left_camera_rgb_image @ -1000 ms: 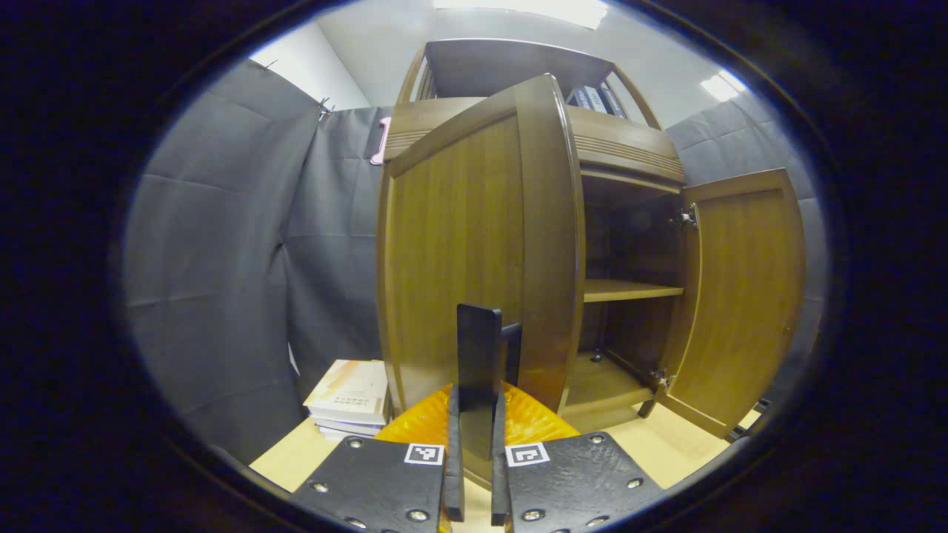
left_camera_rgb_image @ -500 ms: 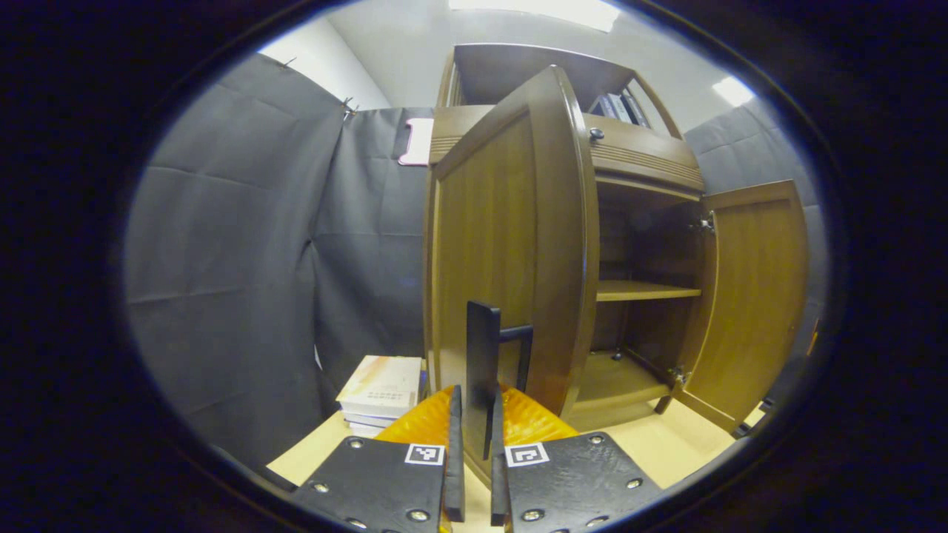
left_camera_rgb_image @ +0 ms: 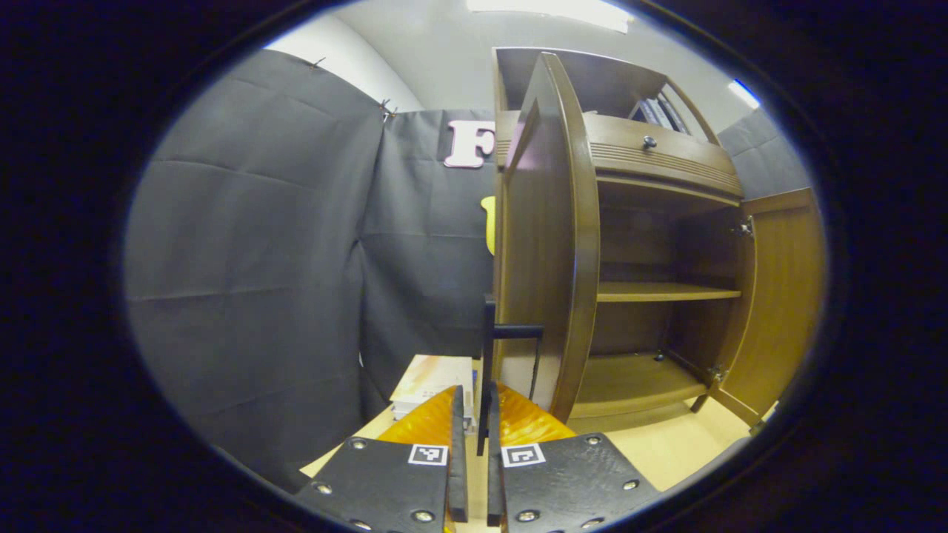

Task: Open the right door of the double-door shoe cabinet with the right hand, and open the left door with the left hand.

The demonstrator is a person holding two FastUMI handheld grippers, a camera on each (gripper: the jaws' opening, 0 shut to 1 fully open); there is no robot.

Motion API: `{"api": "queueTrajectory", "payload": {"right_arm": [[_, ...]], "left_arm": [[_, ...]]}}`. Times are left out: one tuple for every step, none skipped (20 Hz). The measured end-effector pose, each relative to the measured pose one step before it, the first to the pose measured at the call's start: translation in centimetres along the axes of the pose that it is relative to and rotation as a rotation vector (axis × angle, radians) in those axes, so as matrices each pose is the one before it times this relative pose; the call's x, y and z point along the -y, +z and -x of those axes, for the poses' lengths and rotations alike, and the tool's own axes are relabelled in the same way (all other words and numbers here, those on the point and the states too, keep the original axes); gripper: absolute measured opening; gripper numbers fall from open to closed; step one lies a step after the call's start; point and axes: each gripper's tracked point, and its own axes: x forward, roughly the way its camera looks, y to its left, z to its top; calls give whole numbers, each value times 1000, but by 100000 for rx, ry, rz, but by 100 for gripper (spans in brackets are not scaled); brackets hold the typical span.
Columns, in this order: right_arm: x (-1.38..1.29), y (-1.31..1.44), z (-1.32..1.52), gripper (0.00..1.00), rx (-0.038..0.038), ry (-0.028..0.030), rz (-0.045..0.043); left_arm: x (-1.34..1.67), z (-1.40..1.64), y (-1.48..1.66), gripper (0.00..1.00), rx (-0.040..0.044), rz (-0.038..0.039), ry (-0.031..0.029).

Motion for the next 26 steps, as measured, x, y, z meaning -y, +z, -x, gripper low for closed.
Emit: {"api": "queueTrajectory", "payload": {"right_arm": [[-381, 53, -680, 97, -272, 1061, -303], [-311, -36, -524, 97, -36, 1106, -375], [-314, -31, -444, 99, 120, 890, -110], [-228, -55, -512, 97, -156, 772, -24], [-246, -71, -585, 97, -46, 854, -260], [-290, 23, -600, 97, 101, 1039, -335], [-283, -110, -680, 97, 20, 775, -136], [-152, -26, -628, 97, -104, 665, 103], [-62, -92, -592, 97, -59, 323, 135], [-138, -4, -566, 97, -9, 380, 167], [-56, -82, -572, 97, -25, -109, 271], [147, 83, -324, 99, -144, -533, 227], [100, 277, -145, 97, 1075, -857, -202], [184, 460, 79, 99, 1351, -1098, -751], [-59, 277, 292, 97, 1181, -487, -989], [-10, 422, 527, 99, 1237, -33, -284], [213, 248, 442, 99, 614, -948, 451], [426, 184, 712, 96, -66, -842, 229], [284, 110, 656, 97, 133, -26, -172], [300, -16, 960, 99, 298, -500, -165], [424, -207, 1018, 100, -1141, -1103, -304], [414, -184, 1273, 100, -556, -500, -508], [368, 254, 1186, 96, 720, -1177, -369], [593, 190, 1066, 97, 485, -1765, -296], [351, -60, 951, 96, -195, -1158, -722], [328, 276, 957, 96, 257, -524, -743]], "left_arm": [[-374, -54, -44, 12, 26, -313, -338], [-257, 92, -92, 13, 107, -261, -101], [15, 152, 83, 13, 230, -902, -164], [-181, 144, 80, 12, 558, -1558, 503], [-208, 95, -195, 12, 446, -1191, 745], [-169, -97, -90, 12, 235, -505, 1072], [-324, -35, -35, 12, 195, -254, 1728], [-260, -154, -38, 12, 325, -249, 2075], [-331, -144, 39, 12, 396, 28, 2062], [-346, 150, 0, 12, 474, -70, 2412], [-223, 144, 181, 12, 826, 75, 2315], [202, 83, -136, 12, 360, 488, 1356], [526, 103, -87, 12, 522, 1033, -564], [-231, 217, 57, 12, -67, 882, -210], [-277, 425, 391, 12, 117, 155, 1013], [60, 113, 650, 12, 1412, 355, -110], [70, 450, 749, 12, 1823, 327, -846], [-140, 480, 378, 11, 883, -203, -1202], [14, 454, 277, 11, 814, -412, -1424], [-168, 81, 152, 12, 1262, -219, -694], [-41, 216, 201, 12, 16, 513, -214], [459, 191, 256, 12, -352, 1422, -1371], [492, 376, 598, 12, 878, 1287, -2028], [446, 259, 491, 12, 1242, 31, -827], [161, 157, -78, 11, 394, -402, -881], [127, 7, -89, 12, 443, 60, -1043]]}}
